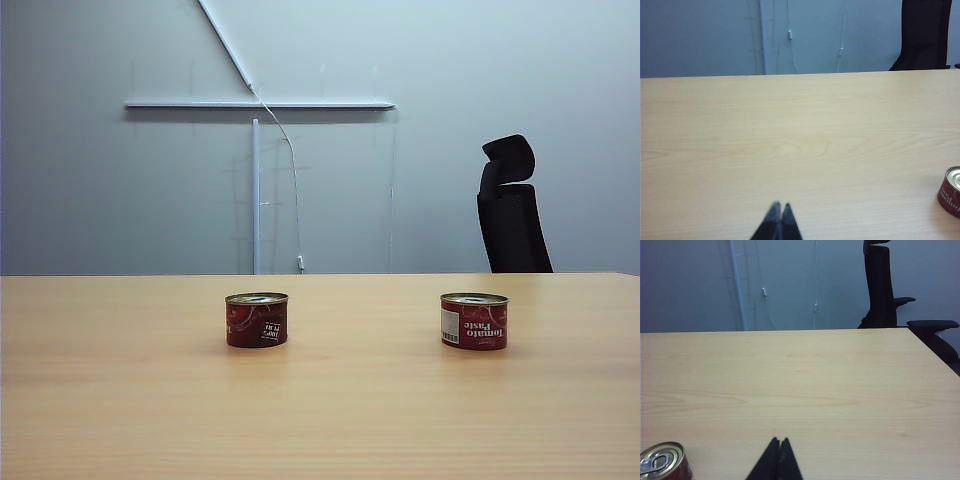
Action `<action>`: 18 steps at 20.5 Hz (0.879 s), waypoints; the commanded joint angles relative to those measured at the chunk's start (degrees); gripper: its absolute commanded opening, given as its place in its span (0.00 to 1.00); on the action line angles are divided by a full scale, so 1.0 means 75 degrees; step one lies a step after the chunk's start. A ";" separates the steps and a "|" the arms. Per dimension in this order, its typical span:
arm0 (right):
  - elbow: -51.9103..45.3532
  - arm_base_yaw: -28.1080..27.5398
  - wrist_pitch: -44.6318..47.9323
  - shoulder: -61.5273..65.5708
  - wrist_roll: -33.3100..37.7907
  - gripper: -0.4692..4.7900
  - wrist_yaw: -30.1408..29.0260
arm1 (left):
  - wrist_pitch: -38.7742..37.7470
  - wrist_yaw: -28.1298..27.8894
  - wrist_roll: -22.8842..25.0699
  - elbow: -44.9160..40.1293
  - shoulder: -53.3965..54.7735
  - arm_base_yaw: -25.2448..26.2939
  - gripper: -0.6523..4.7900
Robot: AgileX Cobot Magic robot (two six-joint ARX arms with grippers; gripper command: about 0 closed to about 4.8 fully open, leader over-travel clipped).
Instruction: Stack a can of tomatoes on the right onto the can of tomatoes on the left.
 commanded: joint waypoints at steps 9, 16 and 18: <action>-0.0029 0.0000 0.0122 -0.0012 0.0023 0.07 0.0003 | 0.0044 0.0029 0.0050 0.0017 0.0012 -0.0023 0.12; -0.0015 0.0023 0.0801 -0.0012 0.0734 0.07 -0.1373 | 0.0047 -0.0635 0.0050 0.0017 0.0621 -0.2436 0.12; 0.0064 0.0023 0.0740 0.0015 0.1361 0.07 -0.1530 | 0.0047 -0.0627 0.0050 0.0017 0.1134 -0.3771 0.12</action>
